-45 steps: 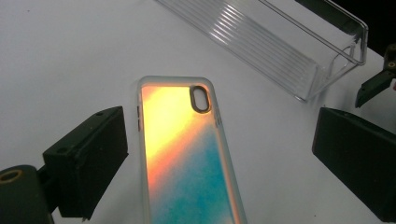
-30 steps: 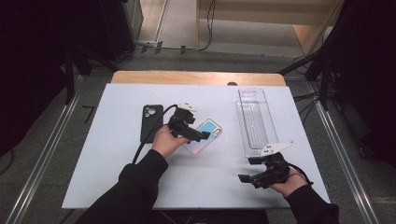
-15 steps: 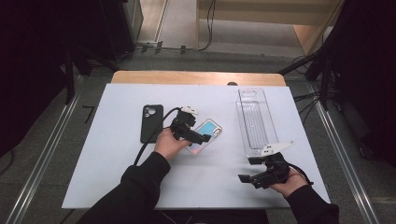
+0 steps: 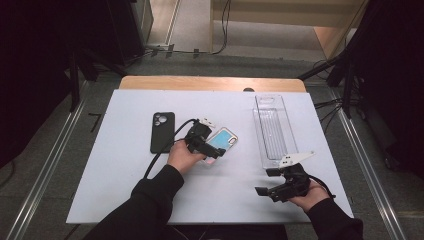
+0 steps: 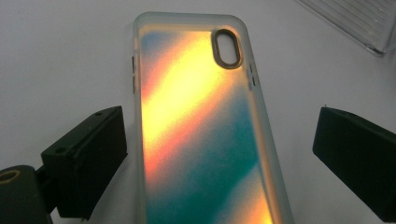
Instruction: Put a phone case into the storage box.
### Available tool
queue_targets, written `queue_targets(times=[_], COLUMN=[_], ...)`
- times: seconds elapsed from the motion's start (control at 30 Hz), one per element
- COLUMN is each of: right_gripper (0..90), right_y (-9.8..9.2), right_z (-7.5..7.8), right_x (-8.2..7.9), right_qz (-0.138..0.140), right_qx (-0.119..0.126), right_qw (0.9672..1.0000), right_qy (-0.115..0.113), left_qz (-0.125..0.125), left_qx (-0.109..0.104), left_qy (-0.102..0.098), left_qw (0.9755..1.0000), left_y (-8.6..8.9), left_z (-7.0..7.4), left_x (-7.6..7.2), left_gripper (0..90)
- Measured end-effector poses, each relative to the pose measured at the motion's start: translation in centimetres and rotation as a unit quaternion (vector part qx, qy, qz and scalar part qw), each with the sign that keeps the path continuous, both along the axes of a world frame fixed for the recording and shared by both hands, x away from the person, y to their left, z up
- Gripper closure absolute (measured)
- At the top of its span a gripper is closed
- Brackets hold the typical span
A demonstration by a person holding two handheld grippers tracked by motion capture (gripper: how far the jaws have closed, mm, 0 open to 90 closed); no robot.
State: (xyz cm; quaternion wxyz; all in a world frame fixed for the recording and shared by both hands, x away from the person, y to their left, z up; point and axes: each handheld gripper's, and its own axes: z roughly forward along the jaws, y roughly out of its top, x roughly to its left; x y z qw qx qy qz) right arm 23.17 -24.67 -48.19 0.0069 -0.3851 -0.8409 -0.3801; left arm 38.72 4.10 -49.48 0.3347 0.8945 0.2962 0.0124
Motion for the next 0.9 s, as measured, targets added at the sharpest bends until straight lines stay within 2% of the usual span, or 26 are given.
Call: queue_targets(times=[0.17, 0.5, 0.67, 0.8, 0.9], right_gripper=[13.6, 13.5, 13.5, 13.5, 13.6], right_y=[0.0, 0.0, 0.0, 0.0, 0.0], right_z=[0.0, 0.0, 0.0, 0.0, -0.1], right_x=[0.0, 0.0, 0.0, 0.0, 0.0], right_qz=[0.0, 0.0, 0.001, 0.001, 0.001], right_qx=[-0.001, -0.004, -0.004, -0.005, -0.005], right_qw=[1.0, 1.0, 1.0, 1.0, 1.0], right_qy=[0.0, -0.001, -0.002, -0.002, -0.003], left_qz=[0.008, 0.016, 0.024, 0.026, 0.029], left_qx=[0.014, 0.028, 0.047, 0.051, 0.063], left_qy=[-0.002, -0.03, -0.049, -0.056, -0.068], left_qw=[0.9999, 0.999, 0.9974, 0.9968, 0.9952], left_y=[-0.3, -0.7, -1.0, -1.2, -1.4], left_z=[-0.5, -0.8, -0.9, -1.0, -1.0], left_x=[-0.1, -0.7, -1.1, -1.2, -1.5], left_gripper=[3.4, 4.1, 6.2, 7.9, 9.0])
